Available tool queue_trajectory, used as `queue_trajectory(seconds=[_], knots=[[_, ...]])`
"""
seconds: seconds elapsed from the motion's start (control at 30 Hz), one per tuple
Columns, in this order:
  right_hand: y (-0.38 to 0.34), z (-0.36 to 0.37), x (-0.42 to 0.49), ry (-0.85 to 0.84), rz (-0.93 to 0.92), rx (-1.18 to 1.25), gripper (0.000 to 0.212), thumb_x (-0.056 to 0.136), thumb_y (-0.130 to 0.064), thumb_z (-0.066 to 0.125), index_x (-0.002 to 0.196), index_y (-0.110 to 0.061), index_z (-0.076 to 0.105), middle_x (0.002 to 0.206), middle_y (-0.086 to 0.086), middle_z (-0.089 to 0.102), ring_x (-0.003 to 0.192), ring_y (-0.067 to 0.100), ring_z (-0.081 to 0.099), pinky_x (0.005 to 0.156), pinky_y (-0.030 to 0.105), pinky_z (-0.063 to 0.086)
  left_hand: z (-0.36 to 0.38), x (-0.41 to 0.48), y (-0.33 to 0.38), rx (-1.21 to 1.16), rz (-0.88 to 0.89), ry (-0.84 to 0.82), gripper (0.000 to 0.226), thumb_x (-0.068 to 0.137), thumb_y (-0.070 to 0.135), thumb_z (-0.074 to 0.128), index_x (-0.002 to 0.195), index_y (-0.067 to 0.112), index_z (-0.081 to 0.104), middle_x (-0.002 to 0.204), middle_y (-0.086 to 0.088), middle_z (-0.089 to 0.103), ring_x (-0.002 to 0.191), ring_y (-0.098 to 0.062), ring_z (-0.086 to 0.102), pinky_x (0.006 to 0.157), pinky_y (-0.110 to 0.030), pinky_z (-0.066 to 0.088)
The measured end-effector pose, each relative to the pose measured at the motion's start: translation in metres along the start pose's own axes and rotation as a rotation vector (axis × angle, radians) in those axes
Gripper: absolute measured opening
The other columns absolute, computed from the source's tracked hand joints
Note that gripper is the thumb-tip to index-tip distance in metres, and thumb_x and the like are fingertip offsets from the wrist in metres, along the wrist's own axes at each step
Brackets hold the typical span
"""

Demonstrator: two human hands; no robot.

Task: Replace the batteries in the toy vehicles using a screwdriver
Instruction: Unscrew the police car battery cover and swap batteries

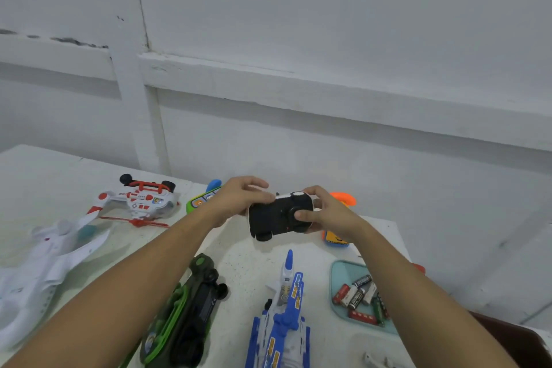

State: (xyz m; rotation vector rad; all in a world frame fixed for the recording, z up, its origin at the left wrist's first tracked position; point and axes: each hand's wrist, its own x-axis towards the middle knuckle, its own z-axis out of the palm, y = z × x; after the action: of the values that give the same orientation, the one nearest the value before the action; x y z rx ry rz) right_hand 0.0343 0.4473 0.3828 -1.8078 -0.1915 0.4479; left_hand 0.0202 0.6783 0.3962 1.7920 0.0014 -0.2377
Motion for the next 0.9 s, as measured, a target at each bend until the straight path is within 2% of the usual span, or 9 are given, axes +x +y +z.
queue_trajectory(seconds=[0.1,0.2,0.33,0.4,0.47,0.6,0.67,0.77,0.9], knots=[[-0.010,-0.016,-0.018,-0.031,-0.006,0.161,0.045,0.091,-0.008,0.065,0.130,-0.020,0.046,0.117,0.019,0.061,0.094,0.043,0.068,0.078,0.048,0.059,0.001,-0.003,0.019,-0.253,0.071,-0.035,0.033,0.086,0.025,0.072,0.116,0.013,0.064,0.107,-0.012,0.073,0.086,-0.023,0.069,0.078,-0.033,0.055],[-0.012,-0.023,-0.031,-0.001,-0.025,0.377,0.038,0.093,-0.011,0.062,0.129,-0.013,0.050,0.126,0.018,0.058,0.095,0.039,0.069,0.077,0.046,0.059,0.009,-0.003,0.032,-0.414,0.143,-0.062,0.031,0.088,0.016,0.067,0.119,0.016,0.062,0.100,-0.007,0.072,0.086,-0.022,0.068,0.084,-0.031,0.053],[-0.013,-0.020,-0.044,0.098,-0.040,0.631,0.032,0.093,-0.008,0.061,0.122,-0.008,0.047,0.128,0.022,0.056,0.098,0.041,0.069,0.076,0.049,0.059,0.036,-0.002,0.038,-0.423,0.178,-0.046,0.042,0.085,0.002,0.070,0.122,0.018,0.058,0.103,-0.008,0.069,0.092,-0.020,0.067,0.084,-0.034,0.054],[-0.016,-0.018,-0.051,0.128,-0.052,0.690,0.034,0.092,-0.008,0.062,0.122,-0.008,0.046,0.129,0.024,0.055,0.099,0.042,0.068,0.074,0.047,0.060,0.052,-0.002,0.040,-0.399,0.183,-0.031,0.051,0.085,0.005,0.071,0.129,0.024,0.054,0.107,-0.012,0.068,0.095,-0.020,0.067,0.081,-0.036,0.058],[-0.018,-0.016,-0.057,0.157,-0.058,0.729,0.034,0.092,-0.007,0.062,0.120,-0.008,0.045,0.126,0.025,0.056,0.098,0.045,0.067,0.072,0.047,0.060,0.066,-0.003,0.044,-0.390,0.196,-0.014,0.050,0.089,0.010,0.069,0.130,0.031,0.052,0.104,-0.010,0.067,0.097,-0.020,0.066,0.079,-0.040,0.060],[-0.015,-0.017,-0.067,0.193,-0.085,0.668,0.037,0.088,-0.007,0.066,0.117,-0.009,0.042,0.120,0.023,0.060,0.096,0.042,0.069,0.074,0.048,0.060,0.085,-0.003,0.048,-0.351,0.192,-0.064,0.054,0.091,0.012,0.064,0.131,0.045,0.049,0.102,-0.006,0.068,0.095,-0.024,0.070,0.070,-0.040,0.060],[-0.012,-0.022,-0.071,0.219,-0.083,0.537,0.036,0.087,-0.018,0.068,0.112,-0.010,0.043,0.111,0.018,0.065,0.090,0.035,0.070,0.067,0.042,0.059,0.091,-0.003,0.050,-0.322,0.195,-0.070,0.057,0.092,0.011,0.061,0.135,0.045,0.047,0.107,-0.010,0.067,0.090,-0.025,0.071,0.066,-0.036,0.059],[-0.007,-0.031,-0.072,0.251,-0.058,0.385,0.033,0.095,-0.041,0.055,0.106,-0.012,0.046,0.100,0.012,0.066,0.085,0.029,0.064,0.059,0.035,0.051,0.096,-0.003,0.051,-0.291,0.201,-0.061,0.058,0.092,0.008,0.058,0.138,0.043,0.046,0.107,-0.013,0.065,0.084,-0.023,0.070,0.062,-0.031,0.057],[-0.004,-0.042,-0.072,0.283,-0.068,0.300,0.030,0.101,-0.039,0.047,0.099,-0.009,0.047,0.089,0.013,0.065,0.067,0.022,0.060,0.051,0.031,0.043,0.105,-0.001,0.048,-0.276,0.193,-0.097,0.063,0.089,0.004,0.061,0.137,0.043,0.047,0.114,-0.020,0.061,0.087,-0.025,0.069,0.065,-0.034,0.058]])
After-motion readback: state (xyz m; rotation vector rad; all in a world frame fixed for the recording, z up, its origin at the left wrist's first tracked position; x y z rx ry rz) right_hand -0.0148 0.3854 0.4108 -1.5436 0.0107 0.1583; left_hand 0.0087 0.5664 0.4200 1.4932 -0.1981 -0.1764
